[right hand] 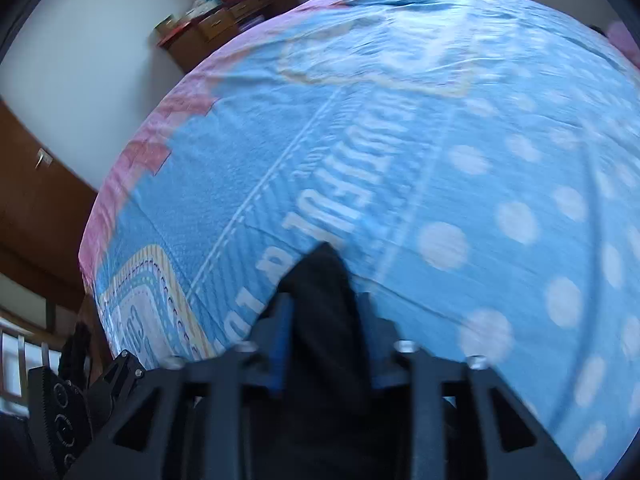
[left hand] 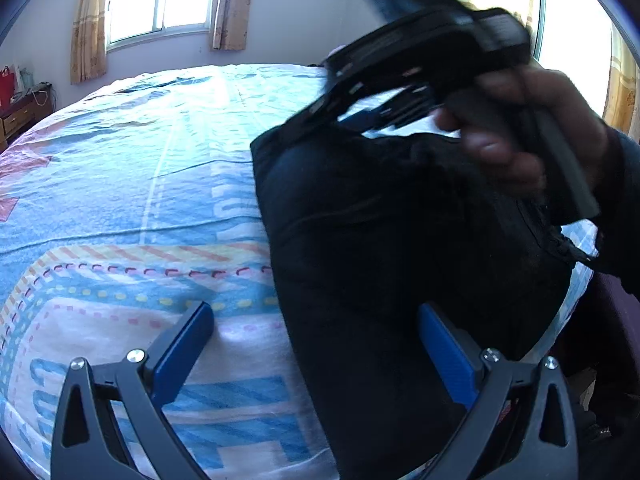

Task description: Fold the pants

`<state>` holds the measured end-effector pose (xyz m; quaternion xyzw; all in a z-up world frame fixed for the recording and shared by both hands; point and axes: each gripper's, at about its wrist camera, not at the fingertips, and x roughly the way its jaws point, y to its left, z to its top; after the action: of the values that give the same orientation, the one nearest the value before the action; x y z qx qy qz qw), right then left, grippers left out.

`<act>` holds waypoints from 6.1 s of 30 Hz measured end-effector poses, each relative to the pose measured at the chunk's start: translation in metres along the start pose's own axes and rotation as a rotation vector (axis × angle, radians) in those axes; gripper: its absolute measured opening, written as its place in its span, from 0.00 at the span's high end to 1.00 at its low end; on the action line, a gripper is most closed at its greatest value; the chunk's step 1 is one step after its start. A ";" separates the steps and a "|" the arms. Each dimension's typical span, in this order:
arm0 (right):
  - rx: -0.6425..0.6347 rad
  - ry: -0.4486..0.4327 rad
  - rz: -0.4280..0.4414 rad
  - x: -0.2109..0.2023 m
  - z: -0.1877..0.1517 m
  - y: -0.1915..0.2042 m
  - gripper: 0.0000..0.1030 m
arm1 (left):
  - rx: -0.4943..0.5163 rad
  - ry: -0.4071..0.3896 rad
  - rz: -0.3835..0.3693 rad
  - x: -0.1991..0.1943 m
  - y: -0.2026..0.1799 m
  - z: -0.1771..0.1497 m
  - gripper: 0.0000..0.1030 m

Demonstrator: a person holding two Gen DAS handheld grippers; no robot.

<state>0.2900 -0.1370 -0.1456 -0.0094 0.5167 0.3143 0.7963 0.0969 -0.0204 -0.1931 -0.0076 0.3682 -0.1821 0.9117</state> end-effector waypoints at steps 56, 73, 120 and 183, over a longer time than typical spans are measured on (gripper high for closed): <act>-0.087 -0.156 -0.551 -0.047 -0.147 0.019 0.37 | -0.030 0.088 0.093 0.004 0.013 0.012 0.00; 0.053 -0.282 -0.547 -0.110 -0.183 0.003 0.37 | 0.254 0.050 0.238 0.027 -0.007 0.086 0.00; 0.235 -0.410 -0.353 -0.161 -0.241 -0.037 0.32 | 0.146 0.080 0.227 0.030 -0.014 0.066 0.00; 0.372 -0.364 -0.255 -0.124 -0.231 -0.105 0.51 | 0.018 0.117 0.009 0.037 -0.014 0.038 0.00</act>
<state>0.1210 -0.3606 -0.1827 0.1283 0.4088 0.1080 0.8971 0.1425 -0.0507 -0.1878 0.0129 0.4191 -0.1815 0.8895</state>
